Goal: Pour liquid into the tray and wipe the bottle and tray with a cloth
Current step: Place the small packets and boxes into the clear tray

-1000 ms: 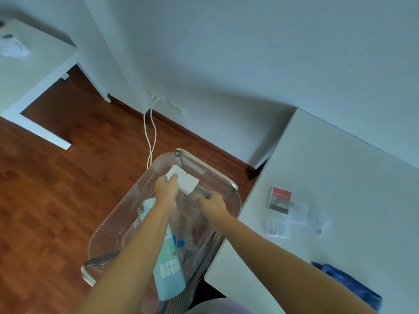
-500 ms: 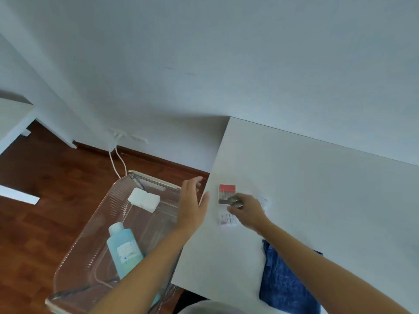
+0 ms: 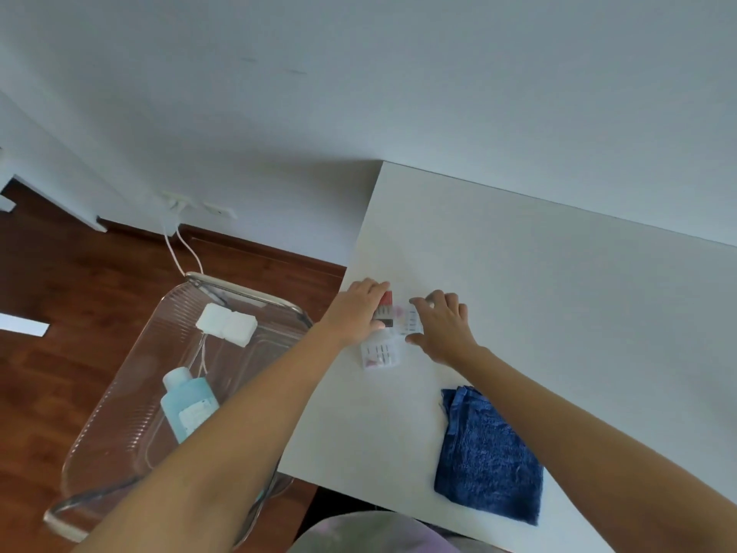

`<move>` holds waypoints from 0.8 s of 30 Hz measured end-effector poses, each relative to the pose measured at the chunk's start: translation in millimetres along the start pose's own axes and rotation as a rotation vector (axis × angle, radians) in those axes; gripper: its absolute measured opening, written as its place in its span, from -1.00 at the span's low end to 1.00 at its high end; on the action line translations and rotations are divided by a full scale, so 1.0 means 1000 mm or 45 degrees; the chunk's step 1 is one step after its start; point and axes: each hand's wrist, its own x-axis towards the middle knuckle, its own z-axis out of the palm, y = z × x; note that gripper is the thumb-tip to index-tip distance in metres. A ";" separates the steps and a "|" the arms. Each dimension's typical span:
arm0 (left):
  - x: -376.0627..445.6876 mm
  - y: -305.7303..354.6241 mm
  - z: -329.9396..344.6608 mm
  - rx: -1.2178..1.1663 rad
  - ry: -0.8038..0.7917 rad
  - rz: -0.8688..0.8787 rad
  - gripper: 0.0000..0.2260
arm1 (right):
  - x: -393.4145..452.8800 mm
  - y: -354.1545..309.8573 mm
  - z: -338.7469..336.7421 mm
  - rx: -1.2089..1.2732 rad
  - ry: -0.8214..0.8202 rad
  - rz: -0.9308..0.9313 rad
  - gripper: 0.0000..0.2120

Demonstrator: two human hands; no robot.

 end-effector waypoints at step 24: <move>-0.142 -0.056 -0.004 -1.373 1.019 -0.877 -0.81 | -0.012 -0.098 -0.031 0.753 0.093 -0.137 -0.78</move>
